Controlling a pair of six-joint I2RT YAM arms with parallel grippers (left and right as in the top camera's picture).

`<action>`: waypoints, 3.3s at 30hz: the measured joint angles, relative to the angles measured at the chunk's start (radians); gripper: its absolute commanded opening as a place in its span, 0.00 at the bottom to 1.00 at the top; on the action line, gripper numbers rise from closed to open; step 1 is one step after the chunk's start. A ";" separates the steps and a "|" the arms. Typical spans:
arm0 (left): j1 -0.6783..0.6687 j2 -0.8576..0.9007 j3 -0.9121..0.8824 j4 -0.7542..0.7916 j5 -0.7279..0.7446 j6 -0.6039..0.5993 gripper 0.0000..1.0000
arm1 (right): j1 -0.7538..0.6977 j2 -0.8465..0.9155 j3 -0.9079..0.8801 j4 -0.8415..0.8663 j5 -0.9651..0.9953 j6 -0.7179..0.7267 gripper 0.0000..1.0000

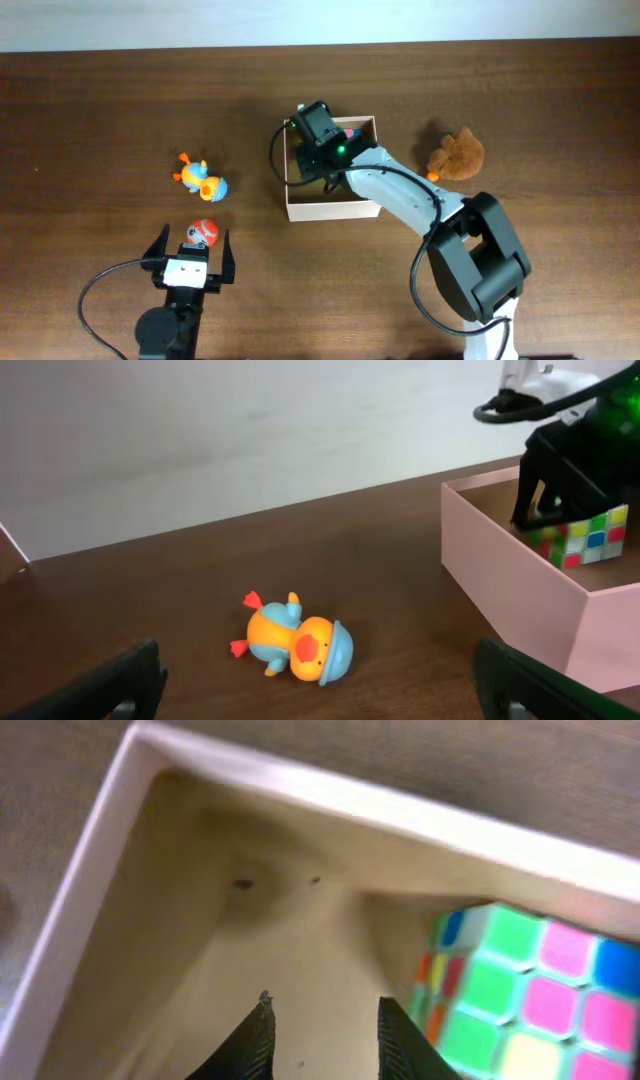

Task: Pack container

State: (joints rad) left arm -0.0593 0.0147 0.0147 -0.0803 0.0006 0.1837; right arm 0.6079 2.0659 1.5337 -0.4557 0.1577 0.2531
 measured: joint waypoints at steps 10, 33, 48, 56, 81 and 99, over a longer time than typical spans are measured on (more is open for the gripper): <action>0.000 0.000 0.000 0.000 0.000 0.000 0.99 | -0.063 0.000 0.000 0.016 0.003 0.000 0.29; 0.000 0.000 0.000 0.000 0.000 0.000 0.99 | -0.066 0.051 0.001 0.082 -0.036 -0.034 0.36; 0.000 0.000 0.000 0.000 0.000 0.000 0.99 | -0.068 0.066 0.001 0.082 -0.039 -0.039 0.36; 0.000 0.000 0.000 0.000 0.000 0.000 0.99 | -0.079 0.066 0.001 0.077 -0.037 -0.042 0.36; 0.000 0.000 0.000 0.000 0.000 0.000 0.99 | -0.117 0.066 0.001 0.044 -0.035 -0.073 0.36; 0.000 0.000 0.000 0.000 0.000 0.000 0.99 | 0.022 0.066 0.001 0.029 -0.047 -0.096 0.37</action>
State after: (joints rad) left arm -0.0593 0.0147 0.0147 -0.0803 0.0006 0.1837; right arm 0.6300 2.1315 1.5349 -0.4271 0.1104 0.1570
